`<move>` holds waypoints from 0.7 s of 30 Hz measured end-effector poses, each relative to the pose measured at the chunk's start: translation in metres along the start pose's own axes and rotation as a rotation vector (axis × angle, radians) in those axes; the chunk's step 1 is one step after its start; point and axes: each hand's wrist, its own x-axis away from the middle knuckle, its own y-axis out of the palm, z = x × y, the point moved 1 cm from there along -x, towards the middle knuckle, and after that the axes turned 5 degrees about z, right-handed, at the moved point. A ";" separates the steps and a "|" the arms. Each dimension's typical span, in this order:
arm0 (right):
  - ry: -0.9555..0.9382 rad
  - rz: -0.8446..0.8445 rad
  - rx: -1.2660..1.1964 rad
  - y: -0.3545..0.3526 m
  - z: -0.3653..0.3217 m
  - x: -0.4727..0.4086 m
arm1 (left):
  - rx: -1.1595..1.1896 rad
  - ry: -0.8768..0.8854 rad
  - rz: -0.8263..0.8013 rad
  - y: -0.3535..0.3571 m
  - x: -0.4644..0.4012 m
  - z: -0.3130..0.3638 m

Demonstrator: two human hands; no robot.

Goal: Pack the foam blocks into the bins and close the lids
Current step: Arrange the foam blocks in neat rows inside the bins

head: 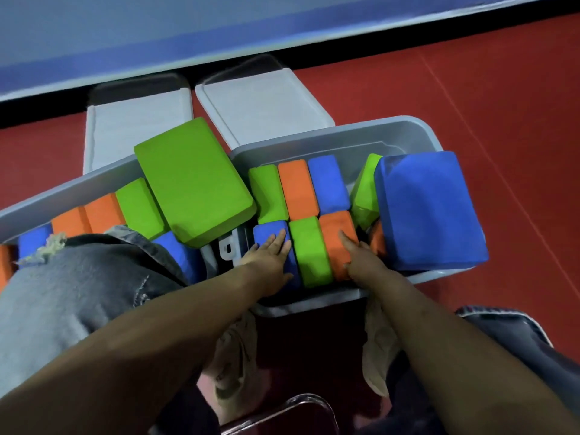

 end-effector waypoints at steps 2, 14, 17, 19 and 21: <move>0.008 -0.010 -0.013 -0.002 0.000 0.000 | -0.014 0.000 -0.036 -0.004 -0.006 0.003; -0.192 -0.019 0.008 -0.074 -0.056 0.042 | 0.231 -0.126 -0.052 -0.022 0.016 0.007; -0.225 0.127 -0.022 -0.097 -0.058 0.066 | 0.261 -0.115 -0.094 -0.011 0.048 0.001; -0.215 0.182 -0.088 -0.108 -0.049 0.084 | 0.228 -0.090 -0.056 -0.013 0.057 0.001; -0.155 0.258 -0.204 -0.116 -0.035 0.102 | 0.268 -0.107 0.057 -0.028 0.061 0.011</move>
